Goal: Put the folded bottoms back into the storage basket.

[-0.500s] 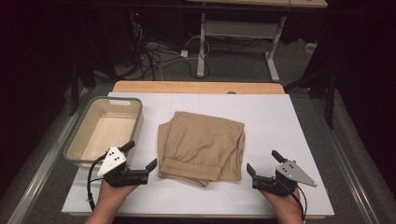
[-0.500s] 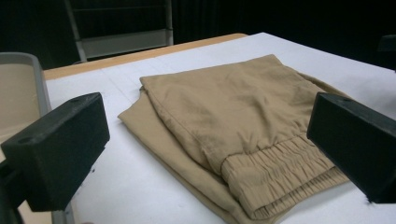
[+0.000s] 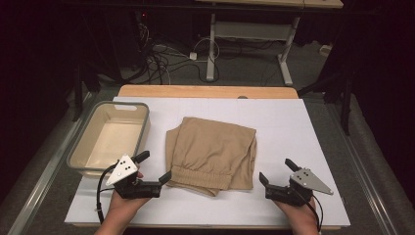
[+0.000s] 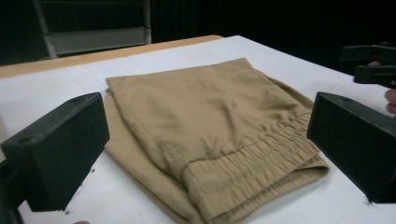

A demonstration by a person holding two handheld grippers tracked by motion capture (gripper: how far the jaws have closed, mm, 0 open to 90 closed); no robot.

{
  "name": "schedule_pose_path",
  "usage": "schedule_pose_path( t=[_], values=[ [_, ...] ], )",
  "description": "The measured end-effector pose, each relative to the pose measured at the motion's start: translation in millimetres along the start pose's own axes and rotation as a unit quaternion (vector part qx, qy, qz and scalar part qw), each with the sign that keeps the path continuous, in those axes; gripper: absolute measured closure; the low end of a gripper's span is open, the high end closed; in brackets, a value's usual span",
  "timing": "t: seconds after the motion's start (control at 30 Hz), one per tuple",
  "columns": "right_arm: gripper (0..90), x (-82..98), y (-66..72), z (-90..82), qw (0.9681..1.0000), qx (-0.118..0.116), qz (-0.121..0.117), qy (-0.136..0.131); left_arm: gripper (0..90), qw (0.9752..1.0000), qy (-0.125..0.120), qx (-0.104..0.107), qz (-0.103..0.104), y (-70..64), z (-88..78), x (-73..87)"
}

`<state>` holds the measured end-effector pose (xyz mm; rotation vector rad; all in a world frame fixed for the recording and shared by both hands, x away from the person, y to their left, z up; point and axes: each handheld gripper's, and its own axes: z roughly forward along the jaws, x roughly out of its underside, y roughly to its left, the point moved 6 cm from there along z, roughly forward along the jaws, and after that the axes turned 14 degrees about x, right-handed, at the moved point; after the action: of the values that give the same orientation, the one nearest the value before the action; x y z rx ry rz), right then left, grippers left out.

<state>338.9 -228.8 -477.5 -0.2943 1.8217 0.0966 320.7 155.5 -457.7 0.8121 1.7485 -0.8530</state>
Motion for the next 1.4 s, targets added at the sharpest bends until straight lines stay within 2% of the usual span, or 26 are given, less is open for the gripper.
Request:
schedule_pose_path(
  t=[0.07, 0.1, 0.13, 0.3, 0.37, 0.4, 0.43, 0.5, 0.53, 0.57, 0.6, 0.63, 0.67, 0.73, 0.8, 0.87, 0.9, 0.97, 1.0, 1.07, 1.1, 1.23, 1.3, 1.33, 1.37, 1.4],
  values=[
    [1.5, -1.4, 2.4, -2.1, 0.9999, -0.01, 0.01, 0.006, 0.7, 1.0, 0.006, 0.0, 0.005, -1.0, 1.5, 2.1],
    [1.4, -1.7, 3.6, -2.8, 0.9998, -0.014, 0.01, 0.005, 0.8, 0.9999, 0.011, 0.011, -0.003, -3.2, 5.3, 5.1],
    [1.4, -1.7, 3.6, -2.8, 0.9998, -0.014, 0.01, 0.005, 0.8, 0.9999, 0.011, 0.011, -0.003, -3.2, 5.3, 5.1],
    [3.1, -0.9, 11.8, -6.1, 0.9995, -0.027, -0.006, 0.017, 0.8, 0.9992, 0.036, 0.019, -0.005, -3.6, 15.7, 11.9],
    [7.9, -0.5, 16.8, -3.5, 0.9987, -0.04, -0.014, 0.027, 2.9, 0.9981, 0.057, 0.018, -0.013, -1.4, 16.5, 20.1],
    [7.9, -0.5, 16.8, -3.5, 0.9987, -0.04, -0.014, 0.027, 3.9, 0.9981, 0.057, 0.018, -0.013, -1.4, 16.5, 20.1],
    [11.1, 0.3, 22.5, 1.0, 0.9977, -0.053, -0.015, 0.039, 4.8, 0.9975, 0.066, 0.016, -0.018, 0.1, 16.7, 23.3],
    [15.7, 2.9, 29.0, 6.5, 0.9962, -0.061, -0.029, 0.055, 10.4, 0.9957, 0.085, 0.019, -0.031, 3.1, 16.7, 29.9],
    [16.2, 4.7, 31.8, 9.9, 0.9952, -0.061, -0.039, 0.065, 13.6, 0.9935, 0.104, 0.02, -0.04, 6.1, 15.2, 36.9],
    [18.0, 6.4, 34.8, 13.2, 0.9942, -0.064, -0.043, 0.075, 15.1, 0.9924, 0.111, 0.022, -0.047, 7.1, 14.2, 40.0],
    [20.4, 8.3, 37.2, 16.0, 0.9929, -0.069, -0.045, 0.086, 16.3, 0.9924, 0.111, 0.022, -0.047, 7.1, 14.2, 40.0],
    [22.0, 10.1, 39.1, 18.8, 0.9917, -0.072, -0.047, 0.096, 20.1, 0.9891, 0.134, 0.023, -0.057, 9.0, 11.9, 46.8],
    [24.6, 11.9, 40.7, 21.2, 0.9906, -0.073, -0.046, 0.106, 23.6, 0.9891, 0.134, 0.023, -0.057, 9.0, 11.9, 46.8],
    [28.8, 15.0, 41.7, 24.4, 0.9887, -0.069, -0.047, 0.125, 32.2, 0.9861, 0.151, 0.029, -0.062, 8.9, 9.1, 53.8],
    [30.5, 16.2, 41.7, 25.3, 0.9876, -0.069, -0.047, 0.133, 35.5, 0.9815, 0.173, 0.031, -0.074, 10.0, 9.7, 61.0],
    [35.0, 18.9, 41.1, 27.6, 0.9844, -0.074, -0.044, 0.153, 40.6, 0.9755, 0.203, 0.028, -0.082, 12.1, 13.8, 66.6],
    [35.7, 20.5, 41.2, 28.1, 0.9828, -0.075, -0.043, 0.163, 42.9, 0.9742, 0.208, 0.026, -0.083, 12.0, 14.9, 67.0],
    [35.8, 24.8, 41.9, 29.9, 0.9789, -0.079, -0.047, 0.182, 45.5, 0.9729, 0.216, 0.021, -0.079, 12.1, 16.4, 67.5],
    [35.8, 24.8, 41.9, 29.9, 0.9789, -0.079, -0.047, 0.182, 45.5, 0.9727, 0.218, 0.019, -0.078, 11.9, 16.8, 67.5],
    [35.7, 28.9, 45.1, 32.1, 0.9756, -0.077, -0.053, 0.198, 49.9, 0.9731, 0.216, 0.017, -0.08, 12.8, 17.5, 67.1],
    [35.7, 28.9, 45.1, 32.1, 0.9756, -0.077, -0.053, 0.198, 49.9, 0.9729, 0.216, 0.018, -0.081, 13.2, 17.7, 67.0],
    [35.5, 31.1, 48.8, 35.6, 0.972, -0.066, -0.063, 0.217, 55.5, 0.9727, 0.215, 0.021, -0.084, 13.9, 22.2, 65.7],
    [39.2, 31.4, 49.1, 36.5, 0.9716, -0.062, -0.067, 0.218, 64.5, 0.9722, 0.219, 0.022, -0.08, 14.2, 25.6, 64.9],
    [46.0, 31.3, 49.0, 36.1, 0.9718, -0.064, -0.063, 0.218, 67.5, 0.9717, 0.222, 0.023, -0.078, 14.2, 26.8, 64.7],
    [46.0, 31.3, 49.0, 36.1, 0.9718, -0.064, -0.063, 0.218, 67.5, 0.9714, 0.223, 0.023, -0.077, 14.5, 27.5, 64.6],
    [51.1, 31.3, 48.5, 35.8, 0.9724, -0.061, -0.063, 0.217, 70.1, 0.9712, 0.223, 0.025, -0.08, 14.6, 27.7, 64.6]
  ],
)
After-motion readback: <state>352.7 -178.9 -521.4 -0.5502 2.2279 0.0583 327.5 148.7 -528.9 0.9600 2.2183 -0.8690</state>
